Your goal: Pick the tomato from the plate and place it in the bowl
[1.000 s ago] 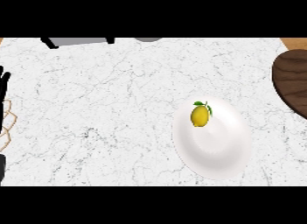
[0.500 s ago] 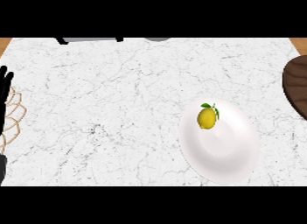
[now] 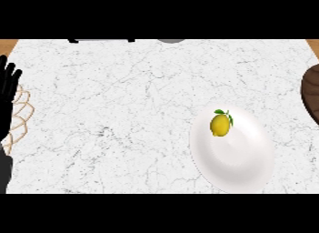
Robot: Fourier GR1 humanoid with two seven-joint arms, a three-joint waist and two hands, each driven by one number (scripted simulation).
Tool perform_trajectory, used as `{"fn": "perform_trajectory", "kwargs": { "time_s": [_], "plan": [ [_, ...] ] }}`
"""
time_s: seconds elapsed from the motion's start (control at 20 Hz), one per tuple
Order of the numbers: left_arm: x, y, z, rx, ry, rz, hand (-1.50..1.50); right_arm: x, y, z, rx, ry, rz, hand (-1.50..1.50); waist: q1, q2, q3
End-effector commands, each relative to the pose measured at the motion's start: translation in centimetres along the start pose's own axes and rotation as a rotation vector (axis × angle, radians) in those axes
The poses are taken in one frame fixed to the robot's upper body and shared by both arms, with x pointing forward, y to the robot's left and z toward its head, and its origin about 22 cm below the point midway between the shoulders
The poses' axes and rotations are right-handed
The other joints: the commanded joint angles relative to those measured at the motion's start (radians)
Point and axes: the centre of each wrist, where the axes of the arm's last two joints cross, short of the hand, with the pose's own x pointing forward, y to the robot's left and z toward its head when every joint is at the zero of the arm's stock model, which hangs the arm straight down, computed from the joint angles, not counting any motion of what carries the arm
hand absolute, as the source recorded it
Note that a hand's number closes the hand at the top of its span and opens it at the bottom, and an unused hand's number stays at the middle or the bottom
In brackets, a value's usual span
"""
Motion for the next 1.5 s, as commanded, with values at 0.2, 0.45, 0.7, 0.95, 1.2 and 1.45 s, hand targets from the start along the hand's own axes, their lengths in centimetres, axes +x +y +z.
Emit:
{"fn": "perform_trajectory", "kwargs": {
  "time_s": [0.2,0.45,0.7,0.95,1.2,1.45],
  "plan": [
    [-1.7,-2.0,0.3,-0.035,0.009,0.010,0.00,1.3,-2.2,-1.7,-0.005,-0.159,-0.300,1.50,0.021,0.004,-0.003],
    [-0.9,-0.9,-0.7,-0.050,-0.012,-0.004,0.00,3.5,-2.1,-4.5,0.063,-0.179,-0.332,1.50,0.030,0.004,-0.005],
    [0.1,-2.0,-0.4,-0.079,-0.006,0.026,0.00,7.4,-2.4,-8.1,0.138,-0.168,-0.317,1.50,0.050,0.003,-0.004],
    [-0.7,-1.4,-1.0,-0.057,-0.006,0.013,0.00,12.2,0.8,-12.0,0.230,-0.204,-0.283,1.50,0.051,0.007,-0.005],
    [-0.3,-0.9,-1.4,-0.037,0.016,-0.004,0.00,17.1,6.4,-14.2,0.291,-0.211,-0.310,1.50,0.025,0.000,-0.005],
    [-0.1,-1.1,-2.0,-0.036,-0.005,-0.001,0.00,19.2,11.9,-15.0,0.311,-0.195,-0.280,1.50,0.025,0.004,-0.003]
  ]
}}
